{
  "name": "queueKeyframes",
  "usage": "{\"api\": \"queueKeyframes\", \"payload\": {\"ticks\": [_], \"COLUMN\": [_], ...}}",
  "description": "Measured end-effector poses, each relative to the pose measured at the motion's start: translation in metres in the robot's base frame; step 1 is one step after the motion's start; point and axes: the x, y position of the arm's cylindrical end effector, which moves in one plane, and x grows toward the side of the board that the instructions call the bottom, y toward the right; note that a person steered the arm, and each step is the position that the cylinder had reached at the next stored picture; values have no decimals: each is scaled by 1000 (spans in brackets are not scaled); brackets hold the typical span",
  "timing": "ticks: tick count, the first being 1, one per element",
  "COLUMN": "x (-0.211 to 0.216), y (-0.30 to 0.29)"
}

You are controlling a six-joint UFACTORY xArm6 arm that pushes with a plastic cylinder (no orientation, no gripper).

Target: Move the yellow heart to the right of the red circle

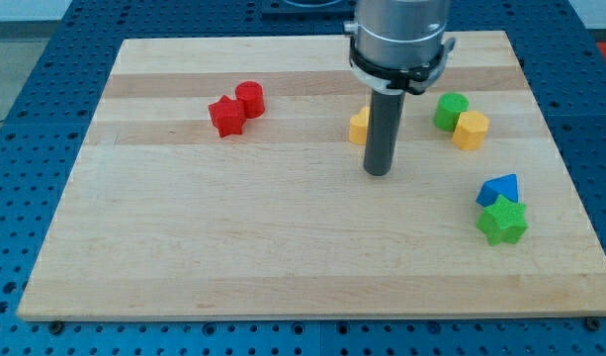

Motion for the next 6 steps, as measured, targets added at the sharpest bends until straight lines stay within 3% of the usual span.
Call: {"api": "queueKeyframes", "payload": {"ticks": [2, 4, 6], "x": [-81, -97, -99], "y": [-17, -39, -98]}}
